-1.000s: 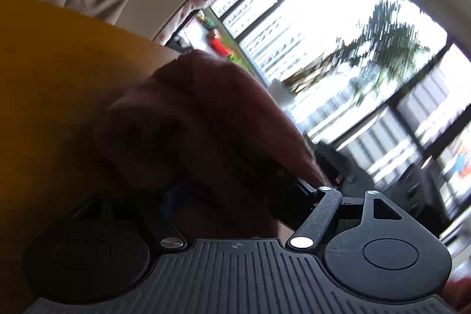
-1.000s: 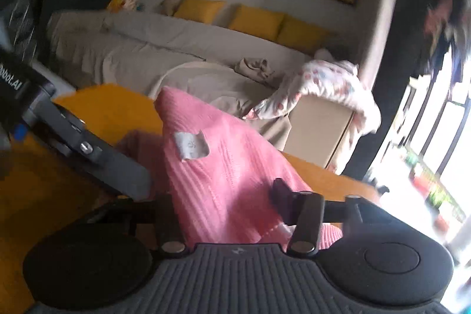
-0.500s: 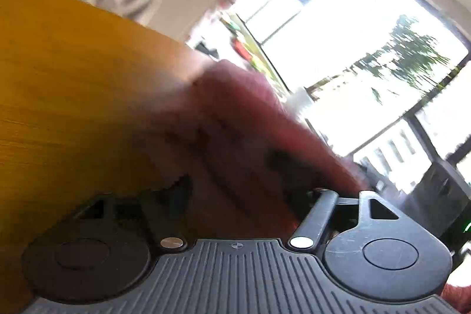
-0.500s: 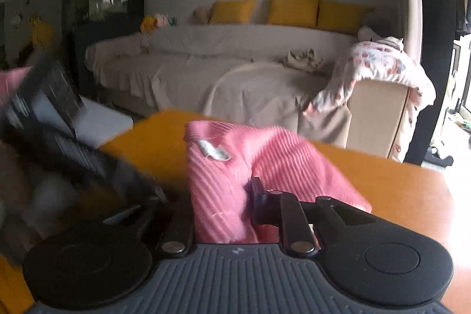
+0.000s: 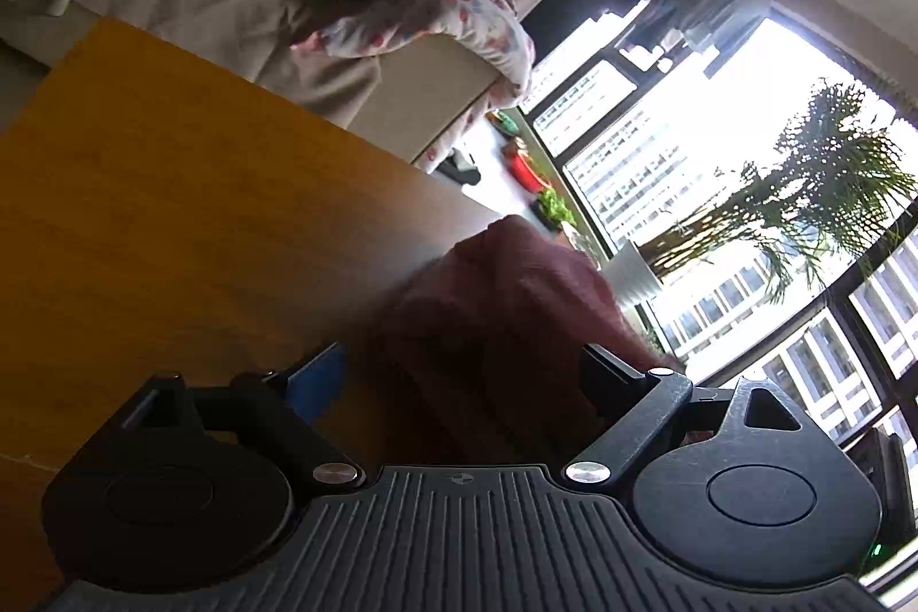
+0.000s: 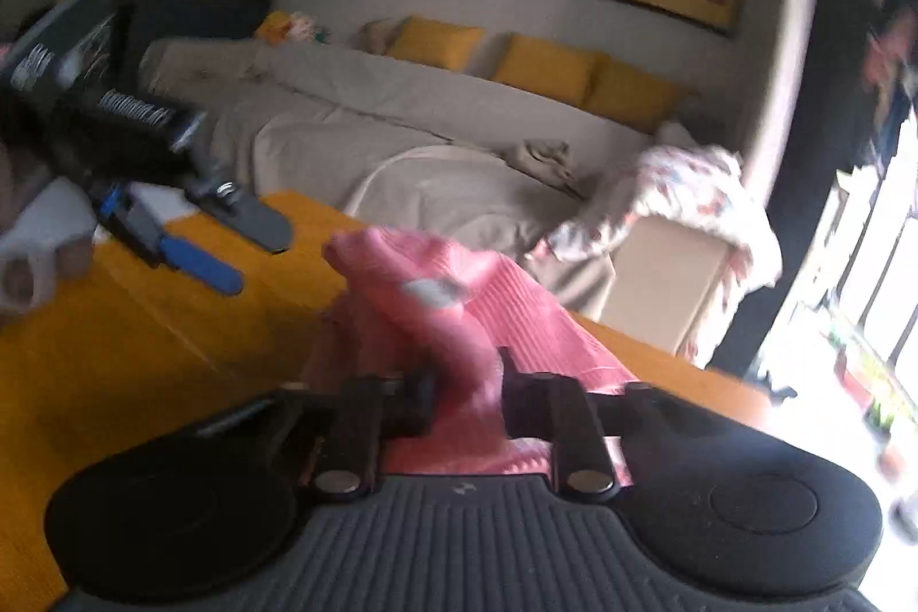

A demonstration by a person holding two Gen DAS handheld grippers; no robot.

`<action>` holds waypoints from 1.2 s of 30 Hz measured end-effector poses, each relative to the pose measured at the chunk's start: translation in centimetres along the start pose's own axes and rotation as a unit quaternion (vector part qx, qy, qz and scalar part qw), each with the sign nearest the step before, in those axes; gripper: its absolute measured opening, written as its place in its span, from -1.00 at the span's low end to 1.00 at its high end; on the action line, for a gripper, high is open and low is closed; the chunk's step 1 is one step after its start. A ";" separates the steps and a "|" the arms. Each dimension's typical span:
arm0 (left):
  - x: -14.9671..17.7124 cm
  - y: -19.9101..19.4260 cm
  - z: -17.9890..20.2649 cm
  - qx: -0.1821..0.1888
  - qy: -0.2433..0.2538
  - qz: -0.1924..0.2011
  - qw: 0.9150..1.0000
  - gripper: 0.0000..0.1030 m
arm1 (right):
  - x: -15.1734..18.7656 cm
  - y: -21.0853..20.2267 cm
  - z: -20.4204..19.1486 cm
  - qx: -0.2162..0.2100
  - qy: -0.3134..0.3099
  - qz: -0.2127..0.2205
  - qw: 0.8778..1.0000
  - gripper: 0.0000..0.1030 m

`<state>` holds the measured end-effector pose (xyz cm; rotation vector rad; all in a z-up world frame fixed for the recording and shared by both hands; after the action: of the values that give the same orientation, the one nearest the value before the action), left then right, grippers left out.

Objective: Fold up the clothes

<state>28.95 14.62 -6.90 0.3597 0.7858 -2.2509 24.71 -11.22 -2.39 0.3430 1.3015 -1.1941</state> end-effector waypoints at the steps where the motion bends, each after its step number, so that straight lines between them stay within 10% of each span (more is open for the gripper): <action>1: -0.2 0.1 0.3 0.001 0.003 0.004 1.000 0.78 | 0.0 -0.2 1.1 -0.012 0.040 0.002 0.999 -0.74; 4: -0.9 -0.4 2.0 0.030 0.012 0.023 0.999 0.77 | 0.1 -0.3 3.2 -0.051 0.132 0.014 0.990 -0.74; 11: -1.1 0.5 5.9 0.193 -0.028 -0.023 0.981 0.77 | 1.1 3.0 -0.2 -0.049 0.042 -0.014 0.998 -0.74; 16: -0.8 5.4 3.6 0.118 -0.041 -0.049 0.991 0.68 | 0.6 2.0 -0.1 -0.043 0.022 -0.013 0.999 -0.32; 18: -1.4 6.4 2.2 0.102 -0.045 -0.044 0.993 0.65 | 0.1 0.6 1.0 -0.040 0.033 -0.001 0.999 0.89; 19: -1.6 6.7 1.8 0.099 -0.045 -0.041 0.993 0.65 | -0.1 0.0 1.6 -0.036 0.039 0.007 0.999 1.00; 26: -2.6 7.8 1.9 0.085 -0.027 -0.040 0.995 0.65 | -1.0 0.6 6.0 -0.022 0.123 0.021 0.992 1.00; 31: -2.9 8.1 1.8 0.071 -0.016 -0.044 0.996 0.65 | 2.0 7.2 3.9 -0.007 0.094 -0.127 0.987 1.00; 36: -3.5 8.8 2.2 0.058 0.017 -0.042 0.997 0.65 | 2.4 7.4 3.0 -0.015 0.168 -0.144 0.975 1.00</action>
<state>37.54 10.19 -7.40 0.4281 0.7018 -2.3820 31.92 -11.63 -6.50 0.3525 1.7057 -1.3976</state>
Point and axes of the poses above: each gripper's, at about its wrist camera, not at the fingertips, and y roughly the way its jaws point, z to its right, x to its underside, the point moved 4 cm from there along y, roughly the way its jaws point, and after that the axes turned 11 degrees about -y, right-handed, at the moved point
